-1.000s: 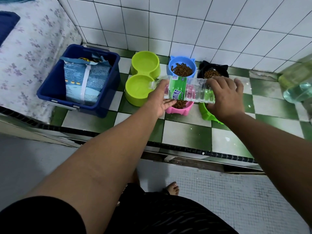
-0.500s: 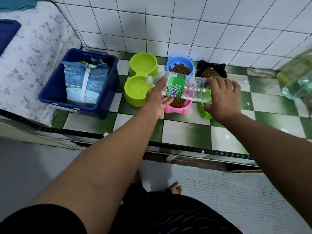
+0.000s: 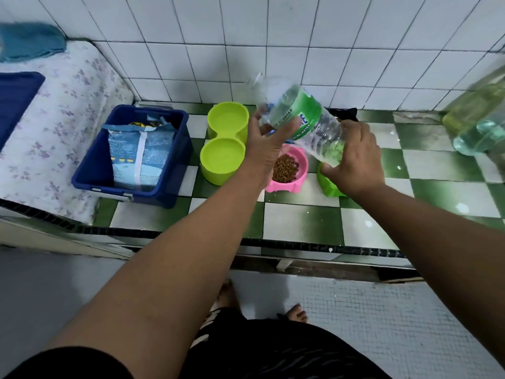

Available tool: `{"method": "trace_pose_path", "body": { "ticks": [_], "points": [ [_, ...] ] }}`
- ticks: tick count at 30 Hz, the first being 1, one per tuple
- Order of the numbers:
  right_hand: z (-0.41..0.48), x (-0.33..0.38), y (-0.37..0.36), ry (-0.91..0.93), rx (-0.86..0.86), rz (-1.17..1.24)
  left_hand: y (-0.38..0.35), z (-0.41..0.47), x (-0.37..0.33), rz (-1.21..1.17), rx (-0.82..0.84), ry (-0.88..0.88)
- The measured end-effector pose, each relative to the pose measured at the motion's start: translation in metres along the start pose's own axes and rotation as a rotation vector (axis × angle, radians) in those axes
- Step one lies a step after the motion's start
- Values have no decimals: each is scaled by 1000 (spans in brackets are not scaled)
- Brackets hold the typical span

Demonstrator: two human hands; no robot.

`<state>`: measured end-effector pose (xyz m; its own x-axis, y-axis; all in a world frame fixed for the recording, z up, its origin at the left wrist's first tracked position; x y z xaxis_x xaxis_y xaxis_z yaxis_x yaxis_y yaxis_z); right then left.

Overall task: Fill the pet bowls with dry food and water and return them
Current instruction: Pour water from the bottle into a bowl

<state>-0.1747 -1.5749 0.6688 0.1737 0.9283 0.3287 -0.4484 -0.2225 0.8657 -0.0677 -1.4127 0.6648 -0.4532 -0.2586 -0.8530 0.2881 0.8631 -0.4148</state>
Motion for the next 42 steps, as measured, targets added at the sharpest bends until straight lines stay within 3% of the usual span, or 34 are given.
{"method": "trace_pose_path", "body": {
  "ticks": [17,20,26,30,36,42],
  "points": [
    [-59,-152,70,-452,-262,222,-230,21,79,535,324,-129],
    [-78,-189,76,-547,-206,229,-261,25,99,672,384,-146],
    [-139,-258,66,-753,65,25,-294,37,136,803,526,-152],
    [-161,-267,47,-701,221,-23,-302,42,148,830,553,-126],
    [-156,-263,24,-622,316,-29,-306,45,162,891,600,-135],
    [-158,-265,21,-581,245,-22,-307,45,167,956,601,-134]
  ]
}}
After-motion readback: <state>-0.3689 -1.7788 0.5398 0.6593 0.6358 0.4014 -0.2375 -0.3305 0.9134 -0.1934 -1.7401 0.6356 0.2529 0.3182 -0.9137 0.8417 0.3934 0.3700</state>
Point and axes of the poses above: each hand's wrist, its own z-axis towards the middle knuckle, its own y-axis out of the back of the hand, x = y × z, the point moved 4 cm from there along z, towards the middle knuckle, and after that the axes turned 7 degrees about y, right-handed, at the moved point
